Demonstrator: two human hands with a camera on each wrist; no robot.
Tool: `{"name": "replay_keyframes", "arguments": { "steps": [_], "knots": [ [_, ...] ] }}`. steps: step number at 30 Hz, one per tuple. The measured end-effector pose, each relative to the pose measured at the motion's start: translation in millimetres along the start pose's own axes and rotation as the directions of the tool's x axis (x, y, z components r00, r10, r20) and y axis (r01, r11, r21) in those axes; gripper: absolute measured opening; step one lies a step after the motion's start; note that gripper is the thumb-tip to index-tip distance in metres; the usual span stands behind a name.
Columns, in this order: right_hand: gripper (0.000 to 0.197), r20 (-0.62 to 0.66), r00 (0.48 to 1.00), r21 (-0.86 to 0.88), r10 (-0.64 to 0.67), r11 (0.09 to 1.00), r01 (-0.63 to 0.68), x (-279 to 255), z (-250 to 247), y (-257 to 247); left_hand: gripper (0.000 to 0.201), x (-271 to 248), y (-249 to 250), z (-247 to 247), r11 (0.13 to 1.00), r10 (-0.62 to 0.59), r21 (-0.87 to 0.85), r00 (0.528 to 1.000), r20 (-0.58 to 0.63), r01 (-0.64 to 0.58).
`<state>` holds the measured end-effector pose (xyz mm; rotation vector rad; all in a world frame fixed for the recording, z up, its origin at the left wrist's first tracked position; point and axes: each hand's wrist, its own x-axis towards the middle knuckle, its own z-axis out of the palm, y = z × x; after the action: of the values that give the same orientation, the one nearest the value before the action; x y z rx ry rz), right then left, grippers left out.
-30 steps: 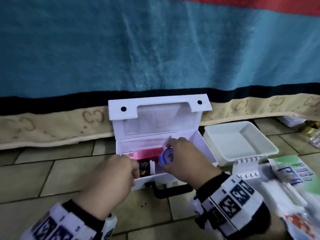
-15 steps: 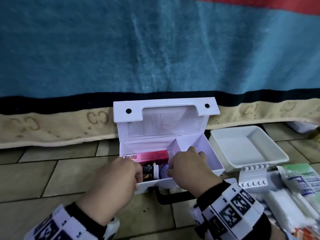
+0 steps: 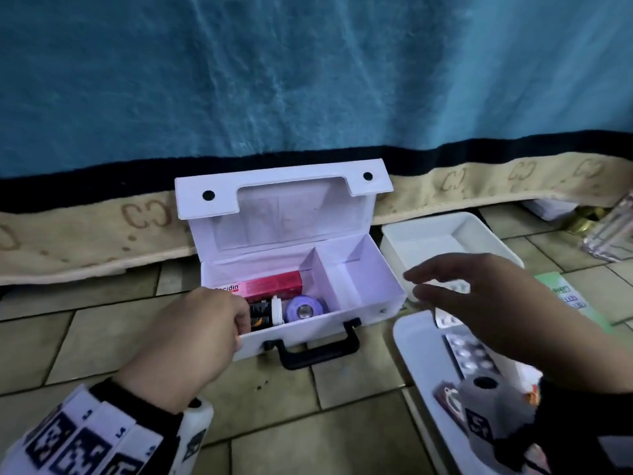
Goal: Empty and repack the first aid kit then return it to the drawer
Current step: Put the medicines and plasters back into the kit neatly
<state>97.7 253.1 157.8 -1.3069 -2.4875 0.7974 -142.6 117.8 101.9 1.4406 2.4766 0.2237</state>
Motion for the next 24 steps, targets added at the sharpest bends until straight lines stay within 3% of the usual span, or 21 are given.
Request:
{"name": "replay_keyframes", "arguments": {
  "steps": [3, 6, 10, 14, 24],
  "knots": [
    [0.015, 0.026, 0.997, -0.05, 0.077, 0.996, -0.075, -27.5, -6.3, 25.7, 0.018, 0.8, 0.4, 0.7, 1.0, 0.008, 0.001, 1.0, -0.01, -0.008],
    [0.023, 0.112, 0.975, -0.261, 0.194, 0.952, -0.16, -47.5, 16.4, 48.2, 0.018, 0.8, 0.5, 0.8, 1.0, 0.014, 0.004, 1.0, -0.012, -0.014],
    [0.026, 0.142, 0.956, -0.445, 0.257, 0.879, -0.17, -64.0, 47.9, 56.7, 0.02, -0.7, -0.1, 1.8, 1.0, 0.012, -0.014, 1.0, -0.019, -0.012],
    [0.033, 0.185, 0.946, -0.476, 0.268, 0.866, -0.152, -68.4, 67.2, 58.2, 0.022, -2.7, 1.1, 2.4, 1.0, 0.011, -0.006, 0.999, -0.031, -0.011],
    [0.017, 0.085, 0.958, -0.377, 0.273, 0.899, -0.223, -67.5, 71.0, 42.0, 0.019, -3.2, -0.2, 2.0, 0.999, 0.003, -0.035, 0.999, -0.048, -0.005]
  ]
}}
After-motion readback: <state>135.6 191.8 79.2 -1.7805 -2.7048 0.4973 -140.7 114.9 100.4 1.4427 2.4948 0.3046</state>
